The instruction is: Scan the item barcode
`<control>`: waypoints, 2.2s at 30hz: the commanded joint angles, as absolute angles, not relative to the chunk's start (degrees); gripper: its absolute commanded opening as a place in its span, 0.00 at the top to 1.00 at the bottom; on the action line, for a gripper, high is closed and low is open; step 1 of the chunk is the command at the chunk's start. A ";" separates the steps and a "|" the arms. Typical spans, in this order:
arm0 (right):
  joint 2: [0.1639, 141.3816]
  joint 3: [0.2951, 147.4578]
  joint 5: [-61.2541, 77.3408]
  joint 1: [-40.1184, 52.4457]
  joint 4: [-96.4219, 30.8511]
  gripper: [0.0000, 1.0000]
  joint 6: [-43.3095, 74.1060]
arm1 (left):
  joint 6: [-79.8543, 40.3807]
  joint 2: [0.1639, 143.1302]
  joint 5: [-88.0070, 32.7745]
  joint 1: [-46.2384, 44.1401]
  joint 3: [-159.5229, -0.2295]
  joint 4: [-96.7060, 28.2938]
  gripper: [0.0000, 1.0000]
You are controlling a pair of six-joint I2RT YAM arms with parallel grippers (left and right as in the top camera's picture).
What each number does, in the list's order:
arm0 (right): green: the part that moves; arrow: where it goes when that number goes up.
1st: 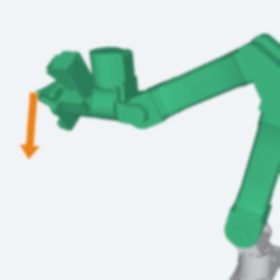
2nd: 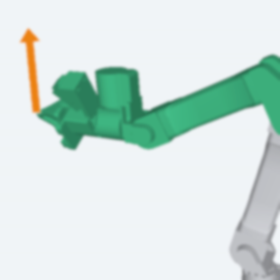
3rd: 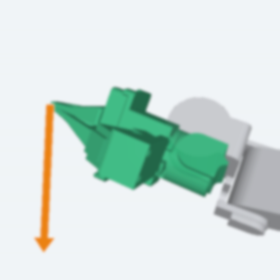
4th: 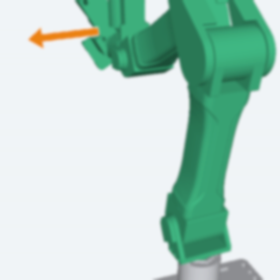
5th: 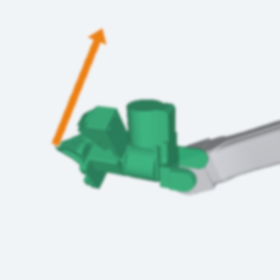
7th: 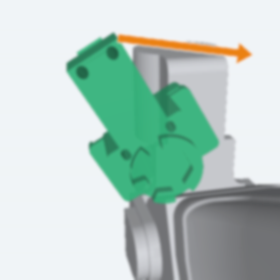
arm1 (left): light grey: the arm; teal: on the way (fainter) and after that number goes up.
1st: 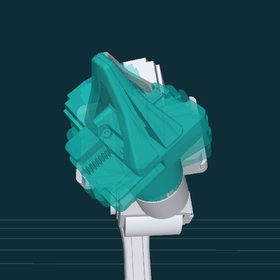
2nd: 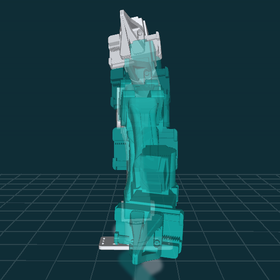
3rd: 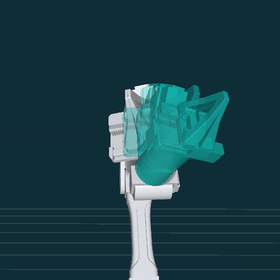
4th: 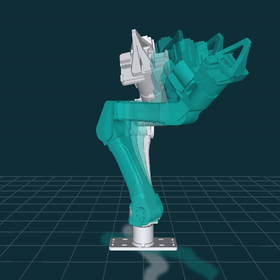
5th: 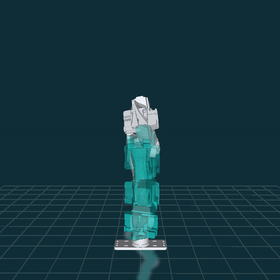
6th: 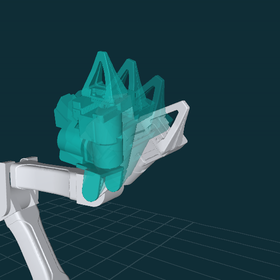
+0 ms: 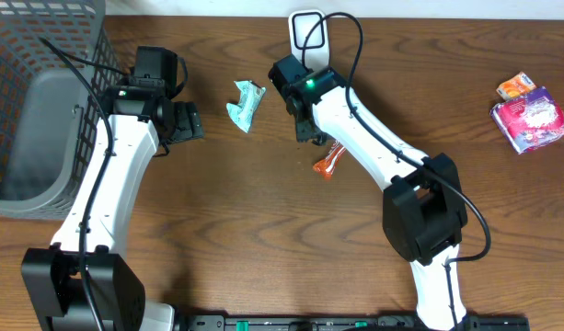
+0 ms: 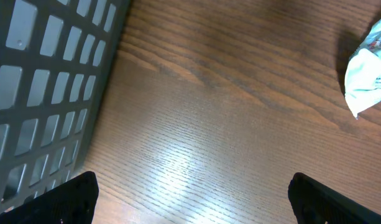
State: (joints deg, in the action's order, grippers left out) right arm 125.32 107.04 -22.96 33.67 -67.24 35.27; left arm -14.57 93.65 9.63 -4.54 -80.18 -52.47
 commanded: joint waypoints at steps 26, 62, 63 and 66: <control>125.82 89.34 -26.63 32.62 -53.91 0.59 45.17 | -14.24 94.21 10.79 -4.40 -80.42 -52.62 0.02; 123.44 92.38 65.14 19.29 -42.44 0.99 8.71 | -14.24 94.21 10.79 -4.40 -80.42 -52.62 0.02; 123.44 90.85 66.17 18.92 -40.69 0.99 9.52 | -14.22 94.21 10.79 -4.40 -80.42 -52.62 0.02; 123.44 85.23 67.00 16.91 -34.37 0.99 14.94 | -14.22 94.21 10.79 -4.40 -80.42 -52.62 0.02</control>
State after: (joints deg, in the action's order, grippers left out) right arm 124.92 88.97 60.14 19.25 -36.69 11.38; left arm -14.57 93.65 9.63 -4.54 -80.18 -52.47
